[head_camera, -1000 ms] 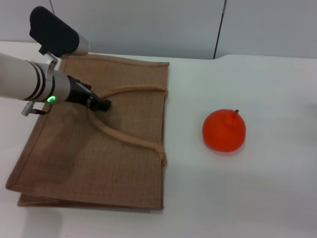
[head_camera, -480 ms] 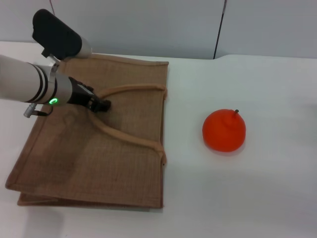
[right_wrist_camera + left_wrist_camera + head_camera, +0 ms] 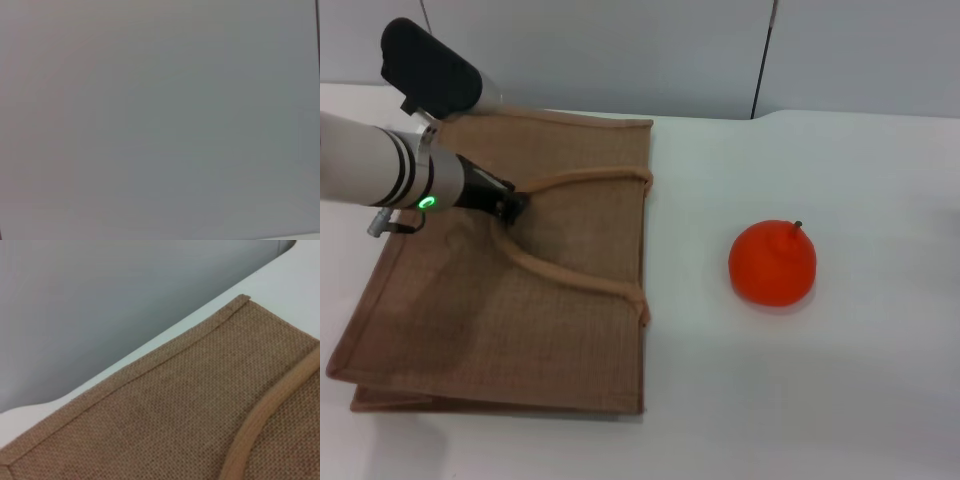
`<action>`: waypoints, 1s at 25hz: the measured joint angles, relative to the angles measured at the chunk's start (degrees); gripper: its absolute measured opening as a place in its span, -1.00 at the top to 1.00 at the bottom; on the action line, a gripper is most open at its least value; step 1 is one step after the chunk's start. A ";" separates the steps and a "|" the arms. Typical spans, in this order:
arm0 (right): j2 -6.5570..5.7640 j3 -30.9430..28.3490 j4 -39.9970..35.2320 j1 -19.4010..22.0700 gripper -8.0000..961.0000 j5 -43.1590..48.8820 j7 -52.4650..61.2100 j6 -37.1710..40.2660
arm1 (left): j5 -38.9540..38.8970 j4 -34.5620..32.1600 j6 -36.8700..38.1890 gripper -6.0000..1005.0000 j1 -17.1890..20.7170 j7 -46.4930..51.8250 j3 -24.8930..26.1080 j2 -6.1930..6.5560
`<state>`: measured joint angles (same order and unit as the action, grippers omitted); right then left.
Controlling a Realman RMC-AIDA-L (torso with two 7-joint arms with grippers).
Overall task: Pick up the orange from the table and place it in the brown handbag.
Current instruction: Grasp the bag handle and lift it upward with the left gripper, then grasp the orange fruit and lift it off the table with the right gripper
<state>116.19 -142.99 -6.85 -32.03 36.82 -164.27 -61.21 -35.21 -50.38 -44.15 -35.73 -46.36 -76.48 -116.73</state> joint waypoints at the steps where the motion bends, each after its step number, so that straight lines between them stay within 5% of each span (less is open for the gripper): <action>1: -0.01 0.00 0.00 0.01 -0.86 0.00 0.00 0.00 | 0.03 -0.10 0.03 0.32 0.01 0.01 0.05 0.02; 6: -0.09 0.00 0.00 0.03 -0.86 0.00 0.00 -0.03 | 0.29 -0.48 0.41 0.69 -0.02 0.04 0.24 0.12; 13: -0.17 0.04 0.00 0.04 -0.86 0.00 -0.09 -0.06 | 0.50 -2.62 -0.38 0.74 -0.20 -0.26 0.21 0.35; 25: -0.27 6.46 0.08 0.08 -0.86 0.76 -0.14 -0.12 | 0.50 -29.44 -11.09 0.74 6.04 -0.56 0.75 0.36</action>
<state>115.92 -136.53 -6.78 -31.95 37.58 -164.41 -61.33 -34.71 -79.81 -55.24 -29.69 -46.92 -75.73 -116.37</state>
